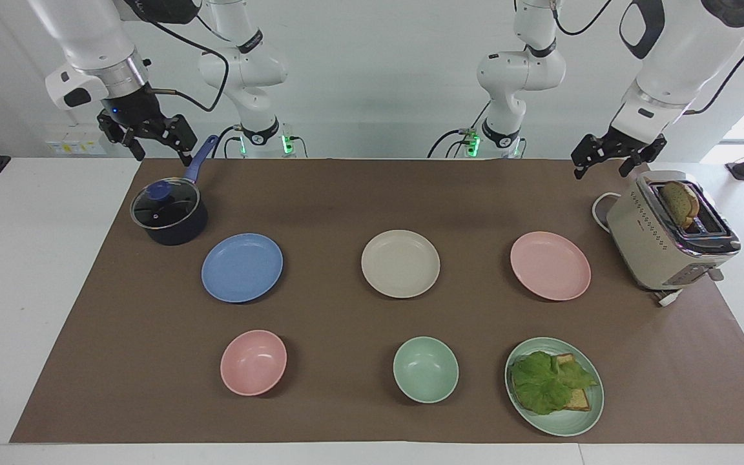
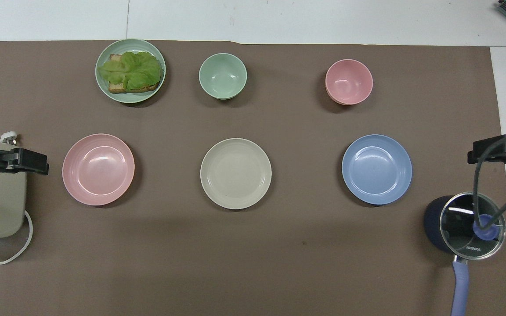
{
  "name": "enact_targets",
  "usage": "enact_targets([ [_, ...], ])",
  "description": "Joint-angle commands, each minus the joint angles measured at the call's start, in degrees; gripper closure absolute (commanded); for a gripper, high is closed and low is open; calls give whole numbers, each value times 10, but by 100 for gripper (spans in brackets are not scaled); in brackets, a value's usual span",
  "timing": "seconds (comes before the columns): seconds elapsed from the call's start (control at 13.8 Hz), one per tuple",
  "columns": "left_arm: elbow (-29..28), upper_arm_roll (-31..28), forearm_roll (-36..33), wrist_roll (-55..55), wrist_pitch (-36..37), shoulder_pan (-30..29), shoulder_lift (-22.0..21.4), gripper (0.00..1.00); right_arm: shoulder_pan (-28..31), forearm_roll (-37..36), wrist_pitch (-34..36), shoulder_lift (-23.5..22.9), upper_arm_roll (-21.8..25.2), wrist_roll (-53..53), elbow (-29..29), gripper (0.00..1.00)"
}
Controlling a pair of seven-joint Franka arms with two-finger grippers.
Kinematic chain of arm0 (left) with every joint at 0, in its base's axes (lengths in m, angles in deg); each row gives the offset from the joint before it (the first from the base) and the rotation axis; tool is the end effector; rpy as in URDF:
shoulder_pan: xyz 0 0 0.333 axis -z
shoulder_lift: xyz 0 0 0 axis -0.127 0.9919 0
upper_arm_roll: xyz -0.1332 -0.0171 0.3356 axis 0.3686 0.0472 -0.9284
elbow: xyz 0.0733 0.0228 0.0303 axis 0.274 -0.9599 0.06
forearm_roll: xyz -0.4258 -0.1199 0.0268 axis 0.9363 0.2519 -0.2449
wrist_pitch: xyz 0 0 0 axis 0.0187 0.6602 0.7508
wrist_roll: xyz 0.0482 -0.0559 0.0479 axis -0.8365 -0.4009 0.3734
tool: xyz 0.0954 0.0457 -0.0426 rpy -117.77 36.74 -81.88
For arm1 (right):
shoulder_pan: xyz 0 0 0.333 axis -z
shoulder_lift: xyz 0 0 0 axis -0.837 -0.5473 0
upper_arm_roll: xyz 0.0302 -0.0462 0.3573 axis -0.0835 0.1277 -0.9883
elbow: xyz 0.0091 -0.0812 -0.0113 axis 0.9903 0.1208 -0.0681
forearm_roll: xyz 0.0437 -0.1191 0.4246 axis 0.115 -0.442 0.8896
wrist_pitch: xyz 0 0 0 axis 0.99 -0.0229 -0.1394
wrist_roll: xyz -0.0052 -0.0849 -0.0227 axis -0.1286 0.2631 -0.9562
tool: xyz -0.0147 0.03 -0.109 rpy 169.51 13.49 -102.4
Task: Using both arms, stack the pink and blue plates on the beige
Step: 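Move the left gripper toward the rim of the pink plate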
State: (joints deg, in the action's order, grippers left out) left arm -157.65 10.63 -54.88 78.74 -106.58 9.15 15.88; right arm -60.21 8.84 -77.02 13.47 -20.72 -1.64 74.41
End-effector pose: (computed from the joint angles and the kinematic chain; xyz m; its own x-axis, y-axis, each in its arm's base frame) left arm 0.5671 -0.0313 0.6070 0.9981 -0.0103 -0.0615 -0.0113 -0.9998 -0.0153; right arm 0.5722 -0.0273 0.6765 0.9862 -0.1651 -0.0139 -0.1651 -0.9863 -0.0002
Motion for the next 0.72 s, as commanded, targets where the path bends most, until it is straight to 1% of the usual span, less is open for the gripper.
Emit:
enact_targets([
  [0.0,-72,-3,6,-9,-70,-10,-11,0,2,1,3,1,-1,-10,-3,0],
  [0.14,-92,-3,6,-25,-102,-24,2,0,2,1,3,1,-2,-10,-4,0],
  [0.29,-103,-3,6,-40,-126,-36,28,0,2,1,3,1,-1,-10,-3,0],
  [0.51,-130,-3,6,-41,-180,-49,58,0,2,1,3,1,-1,-10,-3,0],
  [0.65,-143,-3,6,-40,-220,-51,89,0,2,1,3,1,-2,-10,-4,0],
])
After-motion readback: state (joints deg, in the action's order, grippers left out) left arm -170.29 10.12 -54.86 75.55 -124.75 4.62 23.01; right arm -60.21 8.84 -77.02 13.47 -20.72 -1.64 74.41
